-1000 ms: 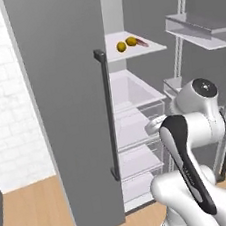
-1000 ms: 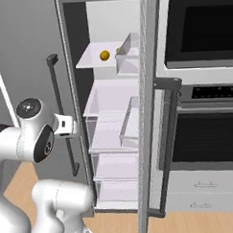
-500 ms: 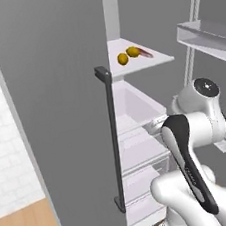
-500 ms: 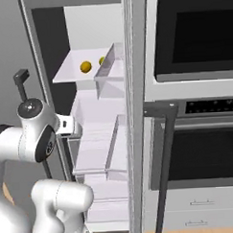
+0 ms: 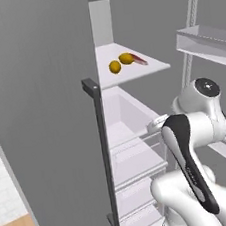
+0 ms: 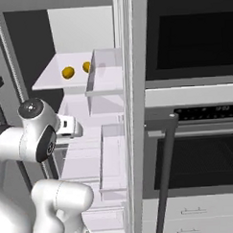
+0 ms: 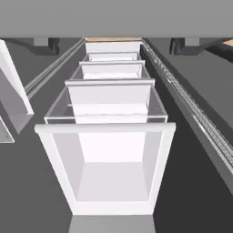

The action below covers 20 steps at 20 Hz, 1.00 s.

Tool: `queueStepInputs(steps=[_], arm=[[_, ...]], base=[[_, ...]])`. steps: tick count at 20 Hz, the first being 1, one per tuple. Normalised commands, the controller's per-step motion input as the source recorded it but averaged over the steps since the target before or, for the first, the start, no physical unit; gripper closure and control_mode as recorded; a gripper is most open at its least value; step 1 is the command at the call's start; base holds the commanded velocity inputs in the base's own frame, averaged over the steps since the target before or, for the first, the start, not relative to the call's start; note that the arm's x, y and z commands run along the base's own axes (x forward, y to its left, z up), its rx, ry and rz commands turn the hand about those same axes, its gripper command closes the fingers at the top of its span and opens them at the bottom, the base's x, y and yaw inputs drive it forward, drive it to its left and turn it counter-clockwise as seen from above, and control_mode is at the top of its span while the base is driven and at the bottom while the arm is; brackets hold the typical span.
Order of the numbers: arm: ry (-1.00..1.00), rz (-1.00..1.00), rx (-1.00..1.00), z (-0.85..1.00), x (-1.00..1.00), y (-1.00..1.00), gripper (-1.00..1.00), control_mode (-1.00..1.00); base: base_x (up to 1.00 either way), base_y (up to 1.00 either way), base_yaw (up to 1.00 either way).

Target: Place one lemon and one steak in each tupperware on the nearby counter, to pack two identical lunches.

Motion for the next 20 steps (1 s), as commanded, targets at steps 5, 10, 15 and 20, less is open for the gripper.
queueStepInputs(steps=[5,10,15,20], arm=[[-0.17,-0.11,0.0,0.8,0.09,0.0,-1.0,-1.0],[-0.22,-0.18,0.0,1.0,0.0,0.0,-1.0,-1.0],[-0.07,-0.03,0.11,1.0,0.24,-0.01,-1.0,-1.0],[0.0,0.21,0.31,0.41,0.38,0.01,-1.0,-1.0]], base=[[0.13,0.0,-0.02],[0.0,0.0,0.0],[0.0,0.0,0.0],[0.0,0.0,0.0]])
